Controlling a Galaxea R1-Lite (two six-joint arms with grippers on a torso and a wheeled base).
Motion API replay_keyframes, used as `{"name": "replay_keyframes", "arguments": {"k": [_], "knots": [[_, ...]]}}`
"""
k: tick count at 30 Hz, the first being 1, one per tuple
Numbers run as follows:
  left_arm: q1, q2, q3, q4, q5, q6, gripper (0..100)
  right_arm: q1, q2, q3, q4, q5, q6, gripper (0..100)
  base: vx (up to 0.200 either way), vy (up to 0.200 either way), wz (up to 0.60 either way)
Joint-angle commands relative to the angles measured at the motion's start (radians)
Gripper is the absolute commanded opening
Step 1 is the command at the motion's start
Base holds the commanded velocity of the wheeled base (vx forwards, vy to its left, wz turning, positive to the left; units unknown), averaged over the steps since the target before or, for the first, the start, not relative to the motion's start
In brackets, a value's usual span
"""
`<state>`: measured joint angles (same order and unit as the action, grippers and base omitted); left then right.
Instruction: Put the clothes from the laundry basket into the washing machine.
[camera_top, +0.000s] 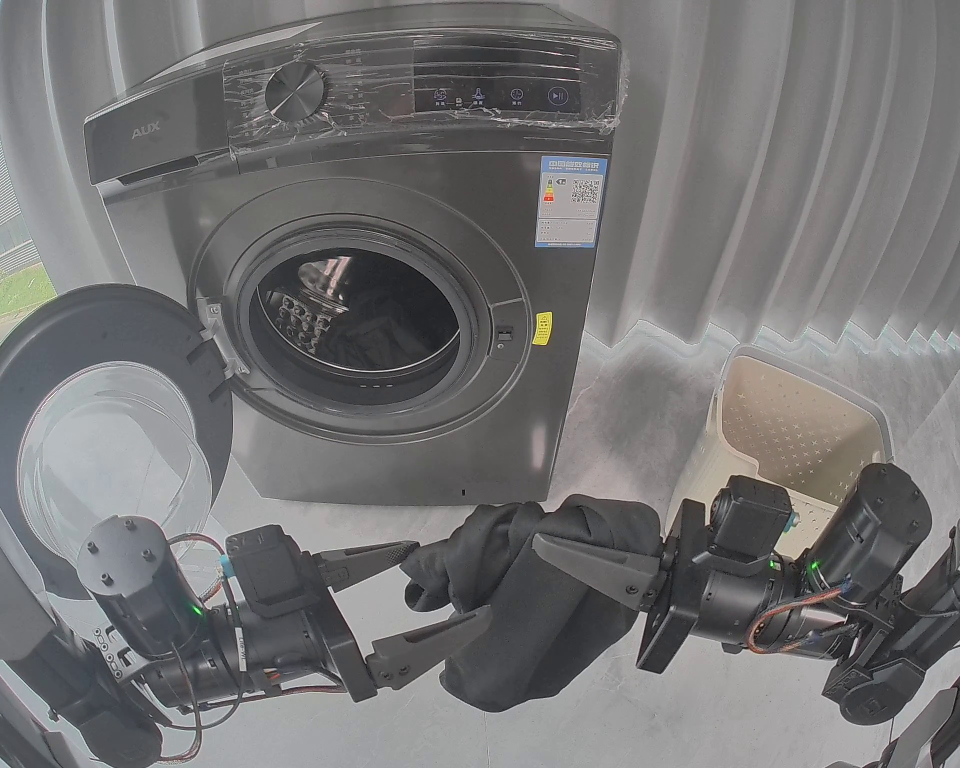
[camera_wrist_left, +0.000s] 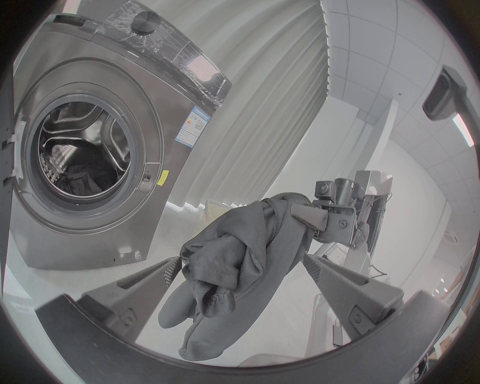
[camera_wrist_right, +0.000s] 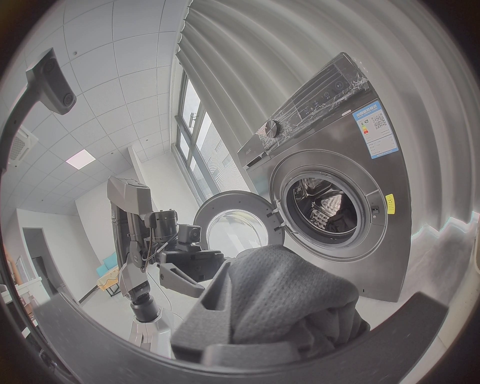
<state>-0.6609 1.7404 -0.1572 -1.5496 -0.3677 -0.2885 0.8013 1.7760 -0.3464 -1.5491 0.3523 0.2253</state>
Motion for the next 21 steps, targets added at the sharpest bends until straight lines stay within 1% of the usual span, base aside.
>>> {"name": "replay_keyframes", "arguments": {"k": [1,2,3,6,7,8,12,13,14,15,19,21], "knots": [[0.0,0.013,0.005,0.0,-0.005,0.04,100,0.003,0.003,-0.006,0.0,0.0,0.0,0,0.0,0.0,0.0],[0.0,0.014,0.005,0.0,-0.005,0.043,100,0.003,0.003,-0.006,0.0,0.0,0.0,0,0.0,0.0,0.0],[-0.003,0.036,0.004,0.0,-0.007,0.077,100,0.007,0.003,-0.006,0.0,0.0,0.0,0,0.0,0.0,0.0],[-0.016,0.083,0.001,0.0,-0.008,0.143,100,0.012,0.005,-0.008,0.0,0.0,0.002,0,0.0,0.0,0.0],[-0.016,0.083,0.001,0.0,-0.008,0.143,100,0.012,0.005,-0.008,0.0,0.0,0.002,0,0.0,0.0,0.0],[-0.029,0.133,-0.013,-0.001,-0.008,0.198,100,0.013,0.005,-0.011,0.0,0.0,0.002,0,0.0,0.0,0.0],[-0.034,0.217,-0.068,-0.001,-0.007,0.252,100,0.013,0.005,-0.013,0.0,-0.001,0.002,0,0.0,0.0,0.0],[-0.034,0.217,-0.068,-0.001,-0.007,0.252,100,0.013,0.005,-0.013,0.0,-0.001,0.002,0,0.0,0.0,0.0],[-0.036,0.249,-0.108,-0.001,-0.004,0.27,100,0.015,0.007,-0.013,0.0,-0.001,0.002,0,0.0,0.0,0.0],[-0.036,0.257,-0.12,-0.001,-0.004,0.273,100,0.015,0.007,-0.013,0.0,-0.001,0.002,0,0.0,0.0,0.0],[-0.049,0.294,-0.202,-0.001,-0.005,0.275,100,0.015,0.007,-0.014,0.0,-0.001,0.002,0,0.0,0.0,0.0],[-0.049,0.298,-0.216,-0.001,-0.005,0.275,100,0.013,0.007,-0.016,0.0,-0.001,0.002,0,0.0,0.0,0.0]]}}
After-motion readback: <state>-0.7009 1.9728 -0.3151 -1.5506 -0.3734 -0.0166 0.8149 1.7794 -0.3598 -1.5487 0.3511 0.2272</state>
